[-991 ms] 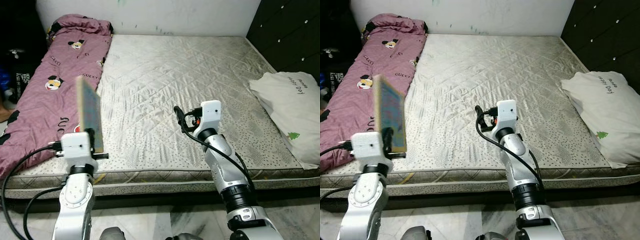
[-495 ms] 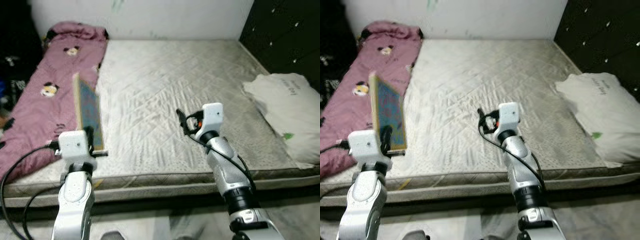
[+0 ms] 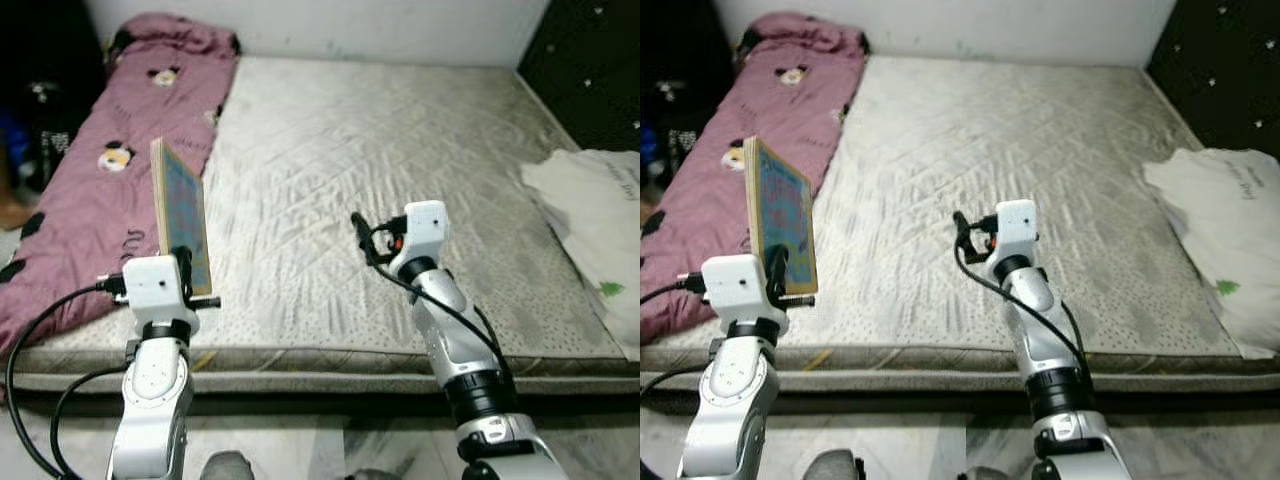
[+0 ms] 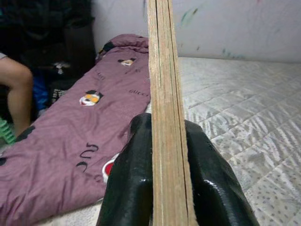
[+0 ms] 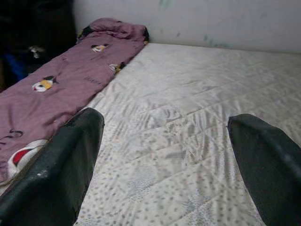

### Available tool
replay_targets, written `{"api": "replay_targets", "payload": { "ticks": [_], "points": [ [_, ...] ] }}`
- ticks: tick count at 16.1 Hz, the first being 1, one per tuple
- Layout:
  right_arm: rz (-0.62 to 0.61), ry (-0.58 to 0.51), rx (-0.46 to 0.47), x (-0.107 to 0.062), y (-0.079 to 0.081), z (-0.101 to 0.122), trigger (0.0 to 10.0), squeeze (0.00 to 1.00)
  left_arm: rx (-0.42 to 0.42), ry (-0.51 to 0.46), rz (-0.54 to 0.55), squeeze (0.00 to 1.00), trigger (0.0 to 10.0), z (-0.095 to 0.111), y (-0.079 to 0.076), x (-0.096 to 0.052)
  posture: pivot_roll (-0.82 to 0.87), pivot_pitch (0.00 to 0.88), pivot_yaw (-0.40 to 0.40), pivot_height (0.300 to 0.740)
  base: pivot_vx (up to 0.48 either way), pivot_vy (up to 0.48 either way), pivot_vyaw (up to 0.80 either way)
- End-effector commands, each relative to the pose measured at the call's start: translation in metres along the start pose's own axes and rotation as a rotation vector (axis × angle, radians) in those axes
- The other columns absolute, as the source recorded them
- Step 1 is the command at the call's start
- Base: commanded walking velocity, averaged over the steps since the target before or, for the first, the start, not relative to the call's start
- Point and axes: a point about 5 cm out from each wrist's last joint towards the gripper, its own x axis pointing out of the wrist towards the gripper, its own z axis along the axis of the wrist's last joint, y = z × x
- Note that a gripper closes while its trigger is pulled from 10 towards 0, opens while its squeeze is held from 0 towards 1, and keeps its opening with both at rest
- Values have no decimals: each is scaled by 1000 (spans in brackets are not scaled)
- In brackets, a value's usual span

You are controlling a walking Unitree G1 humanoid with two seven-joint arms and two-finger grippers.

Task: Clean up the room

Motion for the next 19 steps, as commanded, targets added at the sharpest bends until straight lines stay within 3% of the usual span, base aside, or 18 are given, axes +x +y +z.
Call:
{"api": "replay_targets", "payload": {
  "ticks": [1,5,19],
  "points": [
    [-15,-10,-8,1,-3,4,10000,0,10,-24,11,0,10000,5,1,2,-14,0,-44,740,0,0,0],
    [-22,-2,-8,1,-4,3,10000,0,0,-22,4,0,10000,6,-2,3,-16,0,-45,740,0,-60,0],
    [-23,-1,-16,1,-5,2,10000,0,-4,-36,3,0,10000,8,-5,6,-17,0,-47,740,0,-296,0]
  ]
}}
